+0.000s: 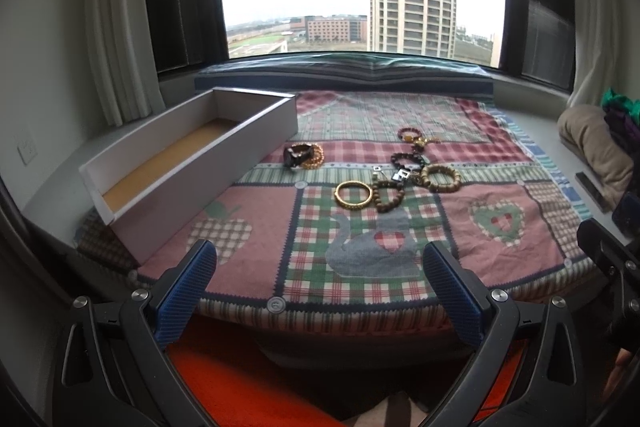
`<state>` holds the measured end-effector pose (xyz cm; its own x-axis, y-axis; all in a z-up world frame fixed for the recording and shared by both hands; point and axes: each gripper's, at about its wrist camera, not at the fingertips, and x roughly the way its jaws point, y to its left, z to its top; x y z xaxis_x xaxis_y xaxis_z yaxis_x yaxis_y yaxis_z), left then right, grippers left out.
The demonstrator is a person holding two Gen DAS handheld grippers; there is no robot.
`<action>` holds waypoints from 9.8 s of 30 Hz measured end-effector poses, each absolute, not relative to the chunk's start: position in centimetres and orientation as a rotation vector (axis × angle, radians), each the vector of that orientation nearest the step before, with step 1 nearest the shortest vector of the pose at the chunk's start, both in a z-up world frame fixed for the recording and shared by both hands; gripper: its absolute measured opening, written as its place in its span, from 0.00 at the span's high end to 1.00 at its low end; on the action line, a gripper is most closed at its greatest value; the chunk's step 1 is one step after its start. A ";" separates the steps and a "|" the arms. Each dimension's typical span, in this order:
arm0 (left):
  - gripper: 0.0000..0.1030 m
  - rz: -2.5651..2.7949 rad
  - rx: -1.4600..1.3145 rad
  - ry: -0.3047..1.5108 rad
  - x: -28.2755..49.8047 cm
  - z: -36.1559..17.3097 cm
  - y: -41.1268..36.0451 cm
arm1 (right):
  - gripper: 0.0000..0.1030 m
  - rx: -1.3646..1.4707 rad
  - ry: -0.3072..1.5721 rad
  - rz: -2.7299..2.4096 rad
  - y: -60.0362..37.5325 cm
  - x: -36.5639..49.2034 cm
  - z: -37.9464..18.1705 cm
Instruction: Organize jewelry
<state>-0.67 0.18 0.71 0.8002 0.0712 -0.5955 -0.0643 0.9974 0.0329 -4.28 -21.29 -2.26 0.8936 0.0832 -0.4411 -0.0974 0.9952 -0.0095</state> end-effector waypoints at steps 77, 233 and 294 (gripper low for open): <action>0.97 -0.158 -0.025 1.228 28.1 -13.9 1.7 | 0.86 -0.092 1.108 0.542 -22.6 30.2 -15.3; 0.91 -0.086 -0.042 1.183 27.4 -15.7 -1.8 | 0.78 -0.176 1.006 0.623 -19.1 31.0 -17.5; 0.91 0.001 -0.351 1.023 19.4 -0.5 15.9 | 0.82 -0.117 0.815 0.825 -10.8 24.3 -3.0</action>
